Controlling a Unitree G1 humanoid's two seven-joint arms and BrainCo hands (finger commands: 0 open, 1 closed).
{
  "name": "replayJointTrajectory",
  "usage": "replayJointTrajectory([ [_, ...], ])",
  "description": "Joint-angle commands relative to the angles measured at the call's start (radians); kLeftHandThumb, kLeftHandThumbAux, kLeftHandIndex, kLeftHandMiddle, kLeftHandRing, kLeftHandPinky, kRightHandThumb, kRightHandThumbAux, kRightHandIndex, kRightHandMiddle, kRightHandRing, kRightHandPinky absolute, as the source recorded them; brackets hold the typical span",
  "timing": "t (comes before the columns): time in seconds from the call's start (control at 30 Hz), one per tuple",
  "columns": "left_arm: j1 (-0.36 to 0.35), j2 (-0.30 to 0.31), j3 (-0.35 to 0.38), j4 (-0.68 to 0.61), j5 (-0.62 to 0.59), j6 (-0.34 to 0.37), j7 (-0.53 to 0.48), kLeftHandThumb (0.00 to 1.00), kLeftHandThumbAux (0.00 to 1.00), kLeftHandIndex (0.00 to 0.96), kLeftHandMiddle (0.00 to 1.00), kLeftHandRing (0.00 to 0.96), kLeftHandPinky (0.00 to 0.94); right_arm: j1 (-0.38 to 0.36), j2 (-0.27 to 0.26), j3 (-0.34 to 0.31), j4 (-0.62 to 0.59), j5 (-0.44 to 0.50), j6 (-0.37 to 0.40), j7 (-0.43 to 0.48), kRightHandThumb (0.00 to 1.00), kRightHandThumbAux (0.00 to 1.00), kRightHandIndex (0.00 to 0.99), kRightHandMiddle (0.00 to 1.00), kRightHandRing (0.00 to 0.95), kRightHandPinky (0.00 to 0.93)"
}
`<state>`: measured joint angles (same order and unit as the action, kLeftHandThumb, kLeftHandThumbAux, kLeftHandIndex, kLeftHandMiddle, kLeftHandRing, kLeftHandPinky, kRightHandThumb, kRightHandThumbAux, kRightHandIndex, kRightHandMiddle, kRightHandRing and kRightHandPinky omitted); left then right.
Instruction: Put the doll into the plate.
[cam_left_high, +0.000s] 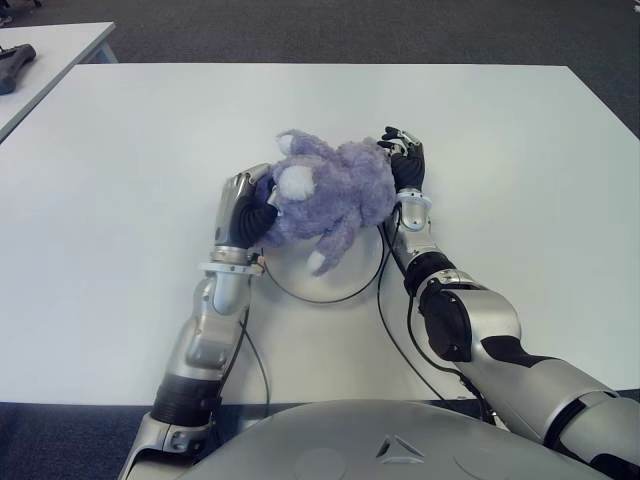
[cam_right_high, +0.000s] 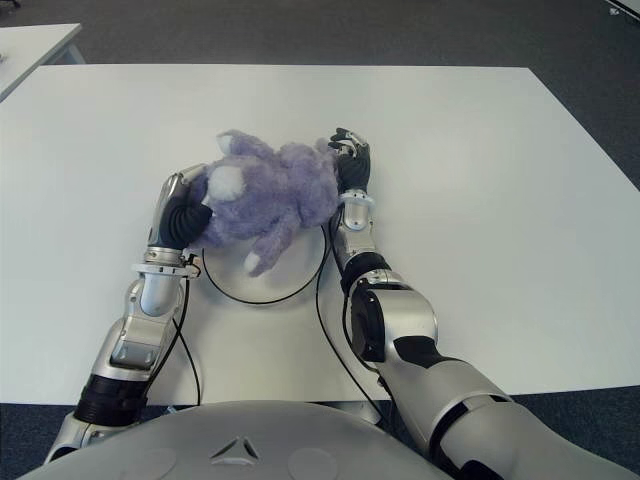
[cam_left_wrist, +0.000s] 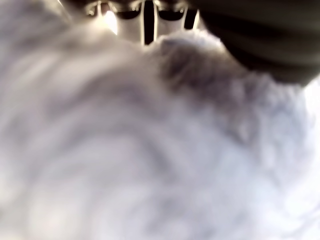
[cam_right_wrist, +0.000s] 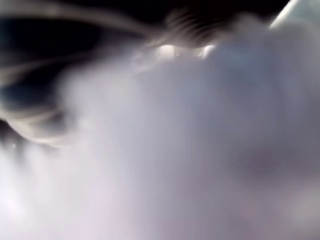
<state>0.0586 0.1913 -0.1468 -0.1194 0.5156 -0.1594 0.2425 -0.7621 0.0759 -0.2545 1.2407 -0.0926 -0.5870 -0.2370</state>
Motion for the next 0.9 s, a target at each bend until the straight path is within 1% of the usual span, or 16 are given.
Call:
replayJointTrajectory([
  [0.03,0.009,-0.023,-0.019,0.16,-0.004,-0.005,0.022,0.738,0.693,0.443,0.861,0.867,0.86,0.204,0.115,-0.004,0.122,0.014,0.096,0.007,1.0,0.695,0.445,0.236,0.367,0.482],
  [0.17,0.026,-0.03,-0.019,0.149,0.001,0.01,0.024,0.738,0.693,0.443,0.876,0.872,0.866,0.204,0.115,-0.005,0.122,0.016,0.099,0.009,1.0,0.695,0.445,0.234,0.366,0.483],
  [0.27,0.094,-0.043,-0.02,0.084,0.0,0.043,0.015,0.736,0.693,0.442,0.888,0.88,0.872,0.204,0.116,-0.007,0.122,0.018,0.1,0.008,1.0,0.695,0.445,0.238,0.365,0.481],
  [0.3,0.107,-0.045,-0.02,0.071,0.0,0.049,0.012,0.736,0.693,0.442,0.89,0.882,0.873,0.204,0.116,-0.007,0.122,0.018,0.1,0.008,1.0,0.695,0.445,0.239,0.365,0.481],
  [0.43,0.127,-0.056,-0.018,0.053,-0.004,0.07,0.007,0.735,0.694,0.442,0.894,0.884,0.873,0.204,0.116,-0.005,0.122,0.016,0.1,0.007,1.0,0.695,0.445,0.24,0.367,0.483],
  [0.57,0.161,-0.065,-0.021,0.016,0.007,0.093,0.011,0.732,0.694,0.442,0.895,0.884,0.873,0.205,0.116,-0.003,0.122,0.014,0.099,0.007,1.0,0.694,0.444,0.242,0.37,0.486],
  [0.7,0.183,-0.067,-0.018,-0.007,0.013,0.103,0.011,0.732,0.694,0.442,0.89,0.881,0.871,0.205,0.117,-0.002,0.123,0.013,0.1,0.006,1.0,0.694,0.444,0.247,0.371,0.487],
  [0.8,0.203,-0.062,-0.015,-0.036,0.007,0.109,-0.003,0.731,0.694,0.442,0.889,0.879,0.872,0.204,0.118,-0.003,0.123,0.014,0.101,0.005,1.0,0.694,0.444,0.252,0.371,0.488],
  [0.9,0.218,-0.054,-0.012,-0.061,-0.041,0.108,-0.051,0.73,0.694,0.442,0.89,0.879,0.873,0.203,0.121,-0.004,0.123,0.016,0.1,0.002,1.0,0.694,0.445,0.259,0.371,0.487],
])
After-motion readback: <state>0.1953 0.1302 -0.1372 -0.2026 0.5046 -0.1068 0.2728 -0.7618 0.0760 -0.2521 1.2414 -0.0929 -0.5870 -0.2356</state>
